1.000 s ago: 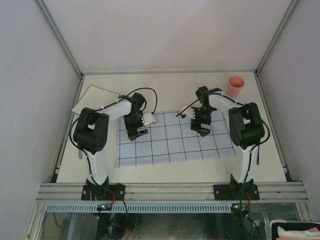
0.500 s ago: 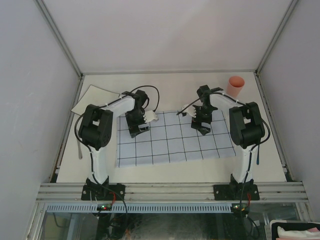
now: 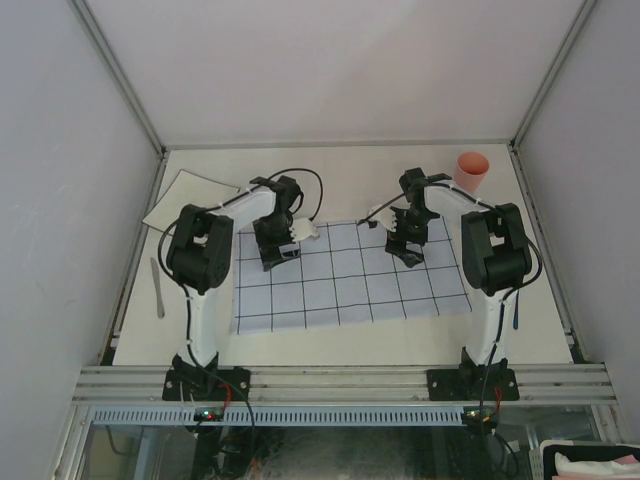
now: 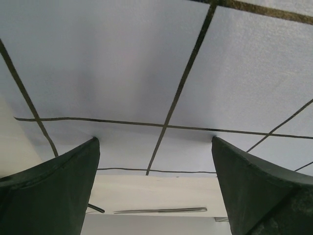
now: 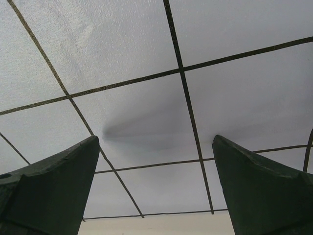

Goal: Set the dinner table for one person
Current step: Flatten out the napkin at the center of the board.

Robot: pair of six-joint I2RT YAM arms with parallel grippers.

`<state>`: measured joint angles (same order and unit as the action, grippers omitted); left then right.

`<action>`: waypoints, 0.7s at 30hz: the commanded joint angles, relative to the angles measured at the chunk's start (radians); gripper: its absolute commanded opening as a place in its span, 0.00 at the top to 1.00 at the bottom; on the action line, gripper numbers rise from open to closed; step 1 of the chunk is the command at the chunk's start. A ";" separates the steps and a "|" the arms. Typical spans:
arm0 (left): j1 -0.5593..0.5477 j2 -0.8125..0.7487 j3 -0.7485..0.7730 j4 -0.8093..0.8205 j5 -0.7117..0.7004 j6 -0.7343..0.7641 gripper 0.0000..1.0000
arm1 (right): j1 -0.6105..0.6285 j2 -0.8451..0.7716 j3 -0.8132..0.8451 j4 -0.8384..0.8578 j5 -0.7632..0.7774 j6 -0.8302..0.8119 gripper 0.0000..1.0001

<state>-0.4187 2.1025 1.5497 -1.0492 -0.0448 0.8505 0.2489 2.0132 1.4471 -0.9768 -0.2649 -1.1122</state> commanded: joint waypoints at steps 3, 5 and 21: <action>-0.005 0.050 0.105 -0.040 -0.014 0.030 0.00 | -0.011 0.015 -0.025 0.000 0.019 0.031 0.00; -0.006 0.062 0.127 -0.047 -0.017 0.034 0.00 | -0.005 0.004 -0.050 0.002 0.029 0.031 0.00; -0.006 0.112 0.221 -0.086 -0.025 0.047 0.07 | 0.063 -0.023 -0.112 -0.024 0.058 0.026 0.00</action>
<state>-0.4187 2.2070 1.7172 -1.1137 -0.0689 0.8761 0.2893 1.9842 1.3884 -0.9302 -0.2020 -1.1038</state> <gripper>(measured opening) 0.947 0.996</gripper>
